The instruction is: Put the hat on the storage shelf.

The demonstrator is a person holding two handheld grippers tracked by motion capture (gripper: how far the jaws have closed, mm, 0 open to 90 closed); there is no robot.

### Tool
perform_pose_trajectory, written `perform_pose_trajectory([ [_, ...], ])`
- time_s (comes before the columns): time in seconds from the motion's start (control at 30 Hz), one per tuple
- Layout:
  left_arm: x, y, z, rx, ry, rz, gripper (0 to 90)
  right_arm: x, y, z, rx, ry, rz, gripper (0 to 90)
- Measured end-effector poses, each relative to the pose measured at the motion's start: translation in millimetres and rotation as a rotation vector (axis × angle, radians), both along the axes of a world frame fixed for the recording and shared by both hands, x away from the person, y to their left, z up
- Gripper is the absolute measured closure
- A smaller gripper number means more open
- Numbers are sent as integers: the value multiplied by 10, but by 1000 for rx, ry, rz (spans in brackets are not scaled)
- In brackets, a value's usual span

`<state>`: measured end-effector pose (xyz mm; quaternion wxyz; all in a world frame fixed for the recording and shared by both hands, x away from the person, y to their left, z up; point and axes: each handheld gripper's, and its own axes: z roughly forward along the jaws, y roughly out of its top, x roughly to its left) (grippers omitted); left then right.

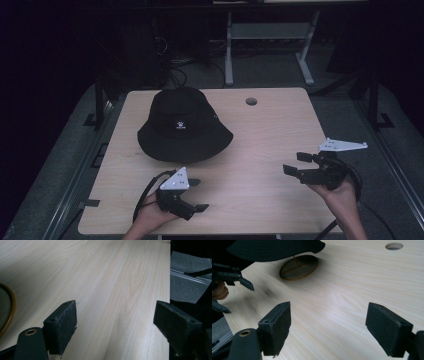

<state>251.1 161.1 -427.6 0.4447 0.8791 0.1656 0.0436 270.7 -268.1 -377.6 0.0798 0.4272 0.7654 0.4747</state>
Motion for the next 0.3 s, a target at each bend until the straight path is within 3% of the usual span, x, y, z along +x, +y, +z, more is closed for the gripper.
perform_pose_trajectory([
  [0.2, -7, -2, 0, 0, 3, -3, 184, -167, -121, -144, 9, 1, -43, 199],
  [0.3, -18, -11, 0, 4, 1, -5, 185, -278, -160, -210, 12, -20, -67, 197],
])
